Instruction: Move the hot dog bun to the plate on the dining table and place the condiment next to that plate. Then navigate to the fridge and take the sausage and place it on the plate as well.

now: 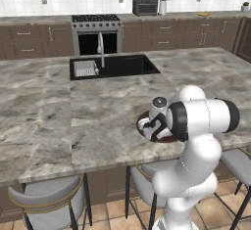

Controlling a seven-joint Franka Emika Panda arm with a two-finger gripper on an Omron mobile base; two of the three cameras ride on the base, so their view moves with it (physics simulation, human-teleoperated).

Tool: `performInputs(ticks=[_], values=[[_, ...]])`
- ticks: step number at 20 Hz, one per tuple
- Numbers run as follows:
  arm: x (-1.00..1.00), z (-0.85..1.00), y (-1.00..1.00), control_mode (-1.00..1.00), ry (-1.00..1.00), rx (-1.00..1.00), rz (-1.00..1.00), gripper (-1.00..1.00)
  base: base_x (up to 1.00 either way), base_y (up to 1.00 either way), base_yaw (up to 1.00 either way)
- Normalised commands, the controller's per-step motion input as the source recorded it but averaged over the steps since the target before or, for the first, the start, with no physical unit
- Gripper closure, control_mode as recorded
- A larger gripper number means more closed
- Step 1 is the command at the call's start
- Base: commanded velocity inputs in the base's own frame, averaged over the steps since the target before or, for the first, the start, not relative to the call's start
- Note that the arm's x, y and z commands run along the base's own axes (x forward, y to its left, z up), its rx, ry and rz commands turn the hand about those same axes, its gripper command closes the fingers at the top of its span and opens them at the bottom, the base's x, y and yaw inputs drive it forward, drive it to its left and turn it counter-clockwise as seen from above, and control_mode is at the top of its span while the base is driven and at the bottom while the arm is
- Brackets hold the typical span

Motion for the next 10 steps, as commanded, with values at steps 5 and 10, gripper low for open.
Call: performInputs(ticks=[5,10], values=[[0.00,-0.04,0.00,-1.00,0.00,0.00,0.00,-1.00,0.00,0.00,0.00],[-0.08,0.24,-0.01,-1.00,0.00,0.01,0.00,-1.00,0.00,0.00,0.00]])
